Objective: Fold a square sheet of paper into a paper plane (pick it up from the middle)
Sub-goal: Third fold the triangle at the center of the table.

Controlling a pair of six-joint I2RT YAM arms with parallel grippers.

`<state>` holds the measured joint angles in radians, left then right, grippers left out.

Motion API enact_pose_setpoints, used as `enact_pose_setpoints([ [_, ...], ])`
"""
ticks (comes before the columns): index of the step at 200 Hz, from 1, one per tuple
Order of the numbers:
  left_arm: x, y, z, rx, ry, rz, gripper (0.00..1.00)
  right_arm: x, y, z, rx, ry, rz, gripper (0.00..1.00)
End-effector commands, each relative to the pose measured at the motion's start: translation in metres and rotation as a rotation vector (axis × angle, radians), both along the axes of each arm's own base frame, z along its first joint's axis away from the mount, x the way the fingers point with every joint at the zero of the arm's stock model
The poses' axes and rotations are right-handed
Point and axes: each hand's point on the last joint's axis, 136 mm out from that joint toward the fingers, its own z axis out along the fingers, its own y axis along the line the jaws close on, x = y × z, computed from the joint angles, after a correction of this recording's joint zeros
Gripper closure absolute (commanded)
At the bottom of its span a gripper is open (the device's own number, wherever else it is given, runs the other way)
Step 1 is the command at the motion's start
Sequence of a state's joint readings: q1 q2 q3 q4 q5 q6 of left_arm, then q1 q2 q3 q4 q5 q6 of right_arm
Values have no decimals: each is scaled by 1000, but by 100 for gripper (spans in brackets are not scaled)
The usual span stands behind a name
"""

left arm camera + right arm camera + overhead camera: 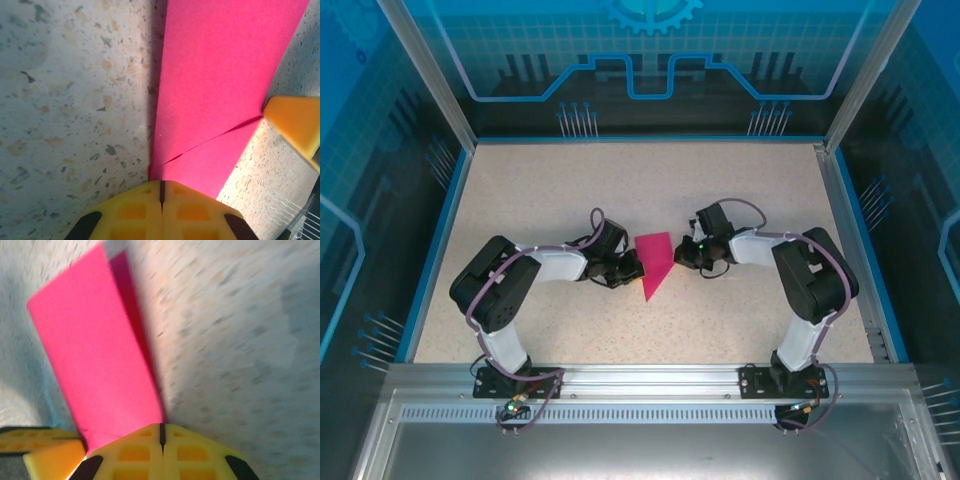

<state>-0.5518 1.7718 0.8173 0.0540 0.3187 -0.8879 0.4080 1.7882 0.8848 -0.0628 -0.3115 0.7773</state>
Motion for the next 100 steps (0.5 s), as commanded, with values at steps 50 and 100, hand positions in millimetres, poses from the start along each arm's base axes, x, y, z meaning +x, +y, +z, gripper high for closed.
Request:
enact_pose_setpoints([
  [50, -19, 22, -25, 121, 82, -9, 100, -10, 0, 56, 31, -172, 26, 100],
  [100, -16, 20, -22, 128, 62, -37, 100, -42, 45, 55, 63, -164, 228, 100],
])
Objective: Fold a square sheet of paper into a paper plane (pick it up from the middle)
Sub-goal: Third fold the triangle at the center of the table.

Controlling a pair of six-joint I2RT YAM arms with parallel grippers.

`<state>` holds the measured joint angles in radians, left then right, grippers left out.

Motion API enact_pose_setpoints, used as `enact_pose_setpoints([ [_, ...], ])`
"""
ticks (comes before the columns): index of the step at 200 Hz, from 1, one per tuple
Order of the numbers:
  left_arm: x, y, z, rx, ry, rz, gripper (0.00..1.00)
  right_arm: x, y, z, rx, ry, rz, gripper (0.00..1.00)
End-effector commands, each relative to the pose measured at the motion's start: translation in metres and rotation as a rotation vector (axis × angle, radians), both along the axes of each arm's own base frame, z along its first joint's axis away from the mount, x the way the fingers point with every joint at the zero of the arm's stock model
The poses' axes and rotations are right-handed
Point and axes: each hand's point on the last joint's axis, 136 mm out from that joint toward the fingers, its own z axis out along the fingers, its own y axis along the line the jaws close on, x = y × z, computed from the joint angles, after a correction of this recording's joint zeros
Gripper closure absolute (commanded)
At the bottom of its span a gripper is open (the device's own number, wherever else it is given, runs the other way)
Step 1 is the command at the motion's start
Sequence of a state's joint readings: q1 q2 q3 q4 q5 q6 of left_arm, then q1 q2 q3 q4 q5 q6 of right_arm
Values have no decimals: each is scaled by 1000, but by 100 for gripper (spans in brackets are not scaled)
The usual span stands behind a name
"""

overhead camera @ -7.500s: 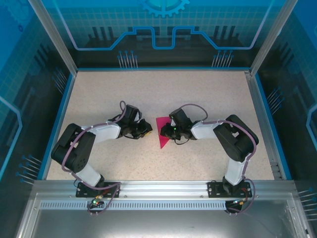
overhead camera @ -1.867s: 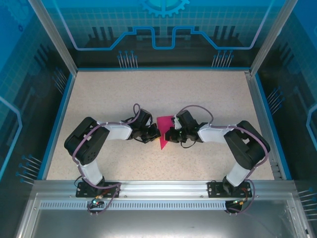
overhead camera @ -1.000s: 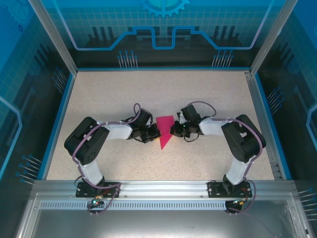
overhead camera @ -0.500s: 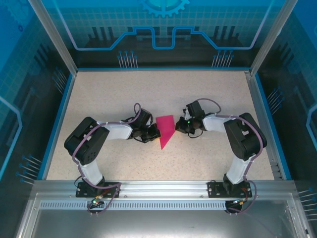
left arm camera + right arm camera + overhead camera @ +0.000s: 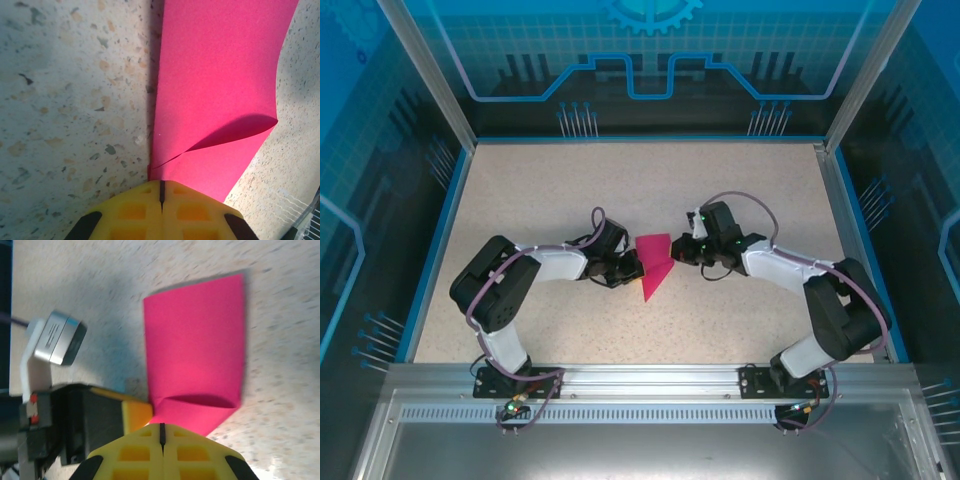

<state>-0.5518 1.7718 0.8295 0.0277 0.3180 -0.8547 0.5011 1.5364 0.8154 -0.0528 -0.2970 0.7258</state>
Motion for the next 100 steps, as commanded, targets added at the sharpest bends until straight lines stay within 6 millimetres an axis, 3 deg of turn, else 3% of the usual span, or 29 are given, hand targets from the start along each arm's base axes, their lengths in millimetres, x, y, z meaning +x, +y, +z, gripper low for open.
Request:
enact_pose_setpoints([
  [1, -15, 20, -23, 114, 67, -13, 100, -18, 20, -15, -8, 43, 108, 100],
  [48, -6, 17, -10, 151, -4, -109, 100, -22, 50, -43, 32, 125, 156, 100],
  [100, 2, 6, 12, 92, -55, -123, 100, -24, 45, -74, -20, 193, 113, 100],
])
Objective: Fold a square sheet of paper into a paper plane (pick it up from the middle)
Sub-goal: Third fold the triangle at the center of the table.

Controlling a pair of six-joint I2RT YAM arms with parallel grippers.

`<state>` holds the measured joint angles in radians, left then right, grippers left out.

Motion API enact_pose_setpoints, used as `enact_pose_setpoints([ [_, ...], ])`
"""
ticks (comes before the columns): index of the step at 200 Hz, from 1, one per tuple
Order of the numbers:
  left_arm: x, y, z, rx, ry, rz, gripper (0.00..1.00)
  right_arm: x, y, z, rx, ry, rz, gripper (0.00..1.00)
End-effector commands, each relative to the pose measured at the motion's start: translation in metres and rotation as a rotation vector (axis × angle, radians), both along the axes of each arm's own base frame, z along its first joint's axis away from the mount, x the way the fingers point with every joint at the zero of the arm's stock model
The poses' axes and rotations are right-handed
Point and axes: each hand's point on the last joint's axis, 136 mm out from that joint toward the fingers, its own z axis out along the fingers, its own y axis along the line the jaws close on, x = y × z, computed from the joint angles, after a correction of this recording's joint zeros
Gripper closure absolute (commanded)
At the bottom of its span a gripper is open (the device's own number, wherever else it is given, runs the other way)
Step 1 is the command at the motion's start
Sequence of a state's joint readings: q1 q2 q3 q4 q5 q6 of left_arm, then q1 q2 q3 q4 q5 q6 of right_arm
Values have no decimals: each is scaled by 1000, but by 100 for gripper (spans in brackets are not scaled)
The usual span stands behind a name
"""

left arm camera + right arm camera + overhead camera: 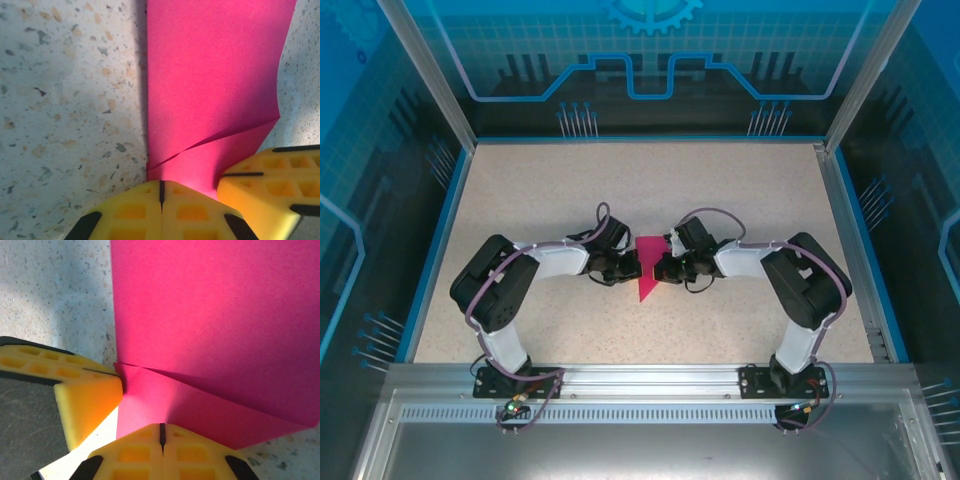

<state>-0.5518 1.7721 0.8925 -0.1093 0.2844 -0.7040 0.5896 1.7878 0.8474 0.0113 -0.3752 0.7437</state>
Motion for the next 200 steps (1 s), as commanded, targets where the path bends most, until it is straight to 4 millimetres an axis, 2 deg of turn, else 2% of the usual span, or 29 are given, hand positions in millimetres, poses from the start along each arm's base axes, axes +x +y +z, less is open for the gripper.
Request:
enact_pose_setpoints([
  [1, 2, -1, 11, -5, -19, -20, 100, 3, 7, -5, 0, 17, -9, 100],
  [35, 0, -5, 42, -88, -67, 20, 98, -1, 2, -16, -28, 61, -34, 100],
  [54, -14, -11, 50, -142, -66, 40, 95, 0, 1, -18, -36, 69, -47, 100],
  [91, -40, -18, 30, -183, 3, 89, 98, 2, 1, -15, -31, 73, -68, 100],
  [139, -39, -24, 9, -177, 50, 110, 100, 0, 1, -18, -32, 86, -67, 100],
  [171, -43, -19, -6, -129, 87, 125, 100, 0, 1, -17, -29, 83, -68, 100],
  [189, -50, -13, -15, -98, 115, 126, 100, 0, 3, -12, -17, 78, -60, 100],
  [193, -52, -12, -18, -93, 122, 126, 100, 9, 9, -1, 4, 50, -59, 100],
  [200, -56, -8, -21, -81, 131, 128, 100, 9, 11, 4, 16, 40, -53, 100],
])
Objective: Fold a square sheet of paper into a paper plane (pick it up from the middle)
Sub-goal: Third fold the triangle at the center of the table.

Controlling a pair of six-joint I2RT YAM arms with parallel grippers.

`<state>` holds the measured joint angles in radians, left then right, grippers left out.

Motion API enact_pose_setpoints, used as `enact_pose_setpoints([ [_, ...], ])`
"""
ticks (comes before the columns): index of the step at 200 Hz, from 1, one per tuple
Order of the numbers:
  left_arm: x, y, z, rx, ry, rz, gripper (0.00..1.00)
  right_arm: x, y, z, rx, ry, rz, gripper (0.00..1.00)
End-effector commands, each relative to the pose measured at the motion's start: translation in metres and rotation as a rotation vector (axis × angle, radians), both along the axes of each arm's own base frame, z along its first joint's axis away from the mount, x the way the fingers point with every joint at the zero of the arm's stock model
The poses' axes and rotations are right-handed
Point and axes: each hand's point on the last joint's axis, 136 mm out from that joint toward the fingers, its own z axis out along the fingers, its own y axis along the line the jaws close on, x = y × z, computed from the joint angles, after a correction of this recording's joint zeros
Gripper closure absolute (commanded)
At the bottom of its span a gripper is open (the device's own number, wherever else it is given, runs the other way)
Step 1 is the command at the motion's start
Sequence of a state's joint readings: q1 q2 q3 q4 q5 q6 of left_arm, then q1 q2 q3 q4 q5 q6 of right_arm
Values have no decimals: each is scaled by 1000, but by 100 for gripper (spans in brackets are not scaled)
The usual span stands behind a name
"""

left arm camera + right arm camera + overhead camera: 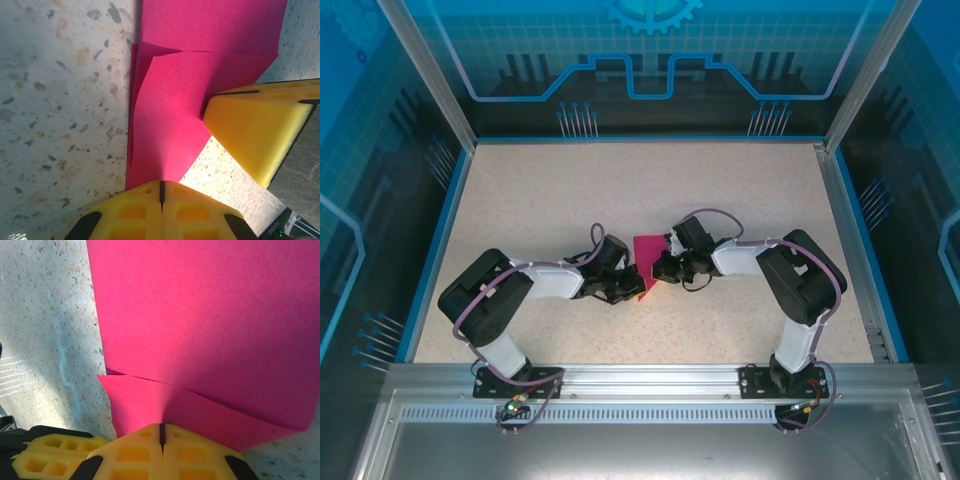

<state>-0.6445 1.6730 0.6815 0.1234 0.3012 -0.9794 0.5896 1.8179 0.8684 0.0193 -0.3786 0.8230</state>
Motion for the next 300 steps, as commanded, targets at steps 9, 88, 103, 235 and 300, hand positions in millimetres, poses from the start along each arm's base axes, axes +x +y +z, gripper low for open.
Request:
enact_pose_setpoints([
  [9, -16, 12, -23, 65, 72, 7, 100, 5, 10, 15, 24, -30, 15, 100],
  [88, -17, 16, -29, 82, 69, 11, 100, -29, 11, 2, -1, 52, 0, 100],
  [103, -17, 17, -29, 84, 66, 16, 100, -30, 9, -2, -12, 66, -10, 100],
  [235, -54, 46, -49, 217, 154, -59, 100, 22, -25, -14, -102, -13, -72, 100],
  [300, -51, 42, -48, 203, 144, -59, 100, 56, -57, -6, -59, -60, -114, 100],
])
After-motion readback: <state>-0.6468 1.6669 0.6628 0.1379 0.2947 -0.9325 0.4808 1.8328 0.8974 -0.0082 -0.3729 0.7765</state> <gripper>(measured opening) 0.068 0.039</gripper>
